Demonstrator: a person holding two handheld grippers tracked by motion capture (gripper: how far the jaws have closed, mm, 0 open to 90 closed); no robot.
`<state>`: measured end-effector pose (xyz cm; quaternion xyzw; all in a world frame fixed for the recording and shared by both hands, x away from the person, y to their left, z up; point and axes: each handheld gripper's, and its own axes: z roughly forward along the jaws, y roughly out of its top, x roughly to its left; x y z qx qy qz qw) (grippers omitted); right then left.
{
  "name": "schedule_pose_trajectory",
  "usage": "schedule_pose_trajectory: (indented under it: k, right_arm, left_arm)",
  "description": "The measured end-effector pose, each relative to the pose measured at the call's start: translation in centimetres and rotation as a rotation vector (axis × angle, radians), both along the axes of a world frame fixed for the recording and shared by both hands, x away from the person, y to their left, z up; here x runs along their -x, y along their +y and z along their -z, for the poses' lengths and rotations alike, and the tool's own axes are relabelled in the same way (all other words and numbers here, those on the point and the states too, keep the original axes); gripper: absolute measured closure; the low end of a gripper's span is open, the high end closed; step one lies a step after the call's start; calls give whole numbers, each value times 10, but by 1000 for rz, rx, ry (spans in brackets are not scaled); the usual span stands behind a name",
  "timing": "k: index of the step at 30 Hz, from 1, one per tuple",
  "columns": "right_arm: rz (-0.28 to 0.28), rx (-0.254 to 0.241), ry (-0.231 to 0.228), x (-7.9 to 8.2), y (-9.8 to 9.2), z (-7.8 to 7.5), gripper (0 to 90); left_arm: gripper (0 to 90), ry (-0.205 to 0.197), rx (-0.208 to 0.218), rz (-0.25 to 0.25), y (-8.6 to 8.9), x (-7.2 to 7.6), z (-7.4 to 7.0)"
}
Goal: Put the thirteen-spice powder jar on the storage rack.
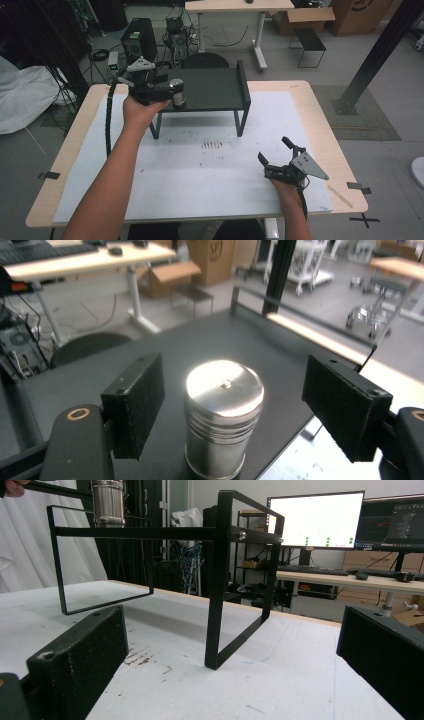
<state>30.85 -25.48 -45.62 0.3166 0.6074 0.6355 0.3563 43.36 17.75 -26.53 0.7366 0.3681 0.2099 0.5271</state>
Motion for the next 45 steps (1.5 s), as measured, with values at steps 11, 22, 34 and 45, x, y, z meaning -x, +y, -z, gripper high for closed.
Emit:
schedule_pose_trajectory:
  k: [11, 22, 34, 45]
  right_arm:
    - [0, 3, 2, 0, 0, 0, 0]
    - [0, 4, 1, 0, 0, 0, 0]
    - [-1, 4, 0, 0, 0, 0, 0]
    - [-3, 7, 1, 0, 1, 0, 0]
  left_arm:
    - [196, -47, 64, -32, 17, 15, -2]
    - [118, -111, 49, -31, 15, 34, -3]
    - [63, -165, 57, -34, 21, 49, 1]
    - [29, -213, 89, -38, 30, 66, 10]
